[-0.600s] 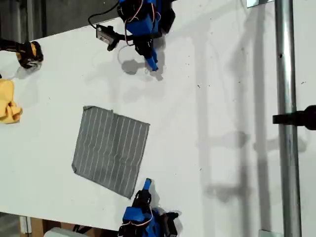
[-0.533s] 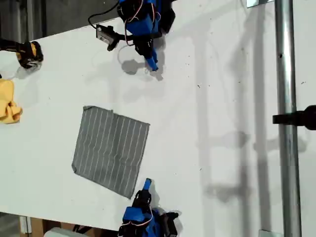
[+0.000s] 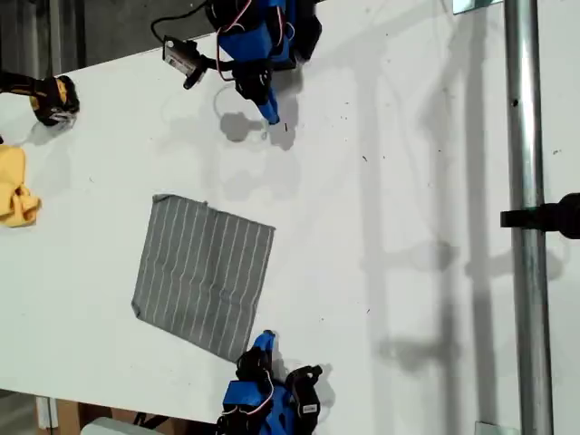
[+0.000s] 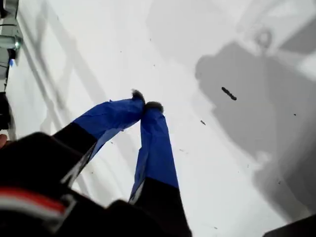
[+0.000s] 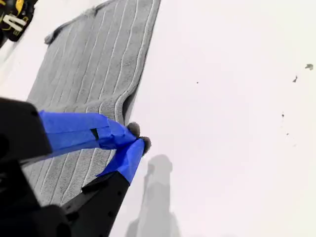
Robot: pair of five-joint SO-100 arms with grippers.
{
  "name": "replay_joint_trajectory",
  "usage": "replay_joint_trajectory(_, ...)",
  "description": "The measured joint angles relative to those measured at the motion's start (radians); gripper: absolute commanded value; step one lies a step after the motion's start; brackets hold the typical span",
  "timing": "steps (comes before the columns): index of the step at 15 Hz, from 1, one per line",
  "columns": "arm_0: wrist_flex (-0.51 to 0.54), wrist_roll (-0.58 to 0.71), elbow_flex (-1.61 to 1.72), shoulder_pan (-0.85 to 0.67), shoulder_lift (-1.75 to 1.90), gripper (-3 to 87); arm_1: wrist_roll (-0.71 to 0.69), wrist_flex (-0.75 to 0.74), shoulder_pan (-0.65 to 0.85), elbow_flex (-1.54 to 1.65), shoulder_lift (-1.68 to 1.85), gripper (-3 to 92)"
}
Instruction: Grasp corners of a towel and fold twice.
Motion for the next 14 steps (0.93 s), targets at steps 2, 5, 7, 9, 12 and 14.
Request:
replay_joint_trajectory(2,0.000,0.000,0.000,0.002,0.000,-2.2,-0.037,-0.057,-0.002,-0.123,-0.207,-0.2)
replay_joint_trajectory(5,0.000,0.000,0.000,0.002,0.000,-2.2,-0.098,-0.104,-0.002,-0.262,-0.425,-0.2)
replay_joint_trajectory(7,0.000,0.000,0.000,0.002,0.000,-2.2,-0.152,-0.100,0.014,-0.379,-0.532,-0.2)
replay_joint_trajectory(9,0.000,0.000,0.000,0.002,0.000,-2.2,-0.224,-0.057,0.043,-0.561,-0.701,-0.2)
replay_joint_trajectory(12,0.000,0.000,0.000,0.002,0.000,-2.2,-0.359,0.029,0.084,-0.919,-1.048,-0.2)
replay_joint_trajectory(14,0.000,-0.006,0.000,0.002,0.000,-2.2,-0.428,0.048,0.091,-1.123,-1.246,-0.2)
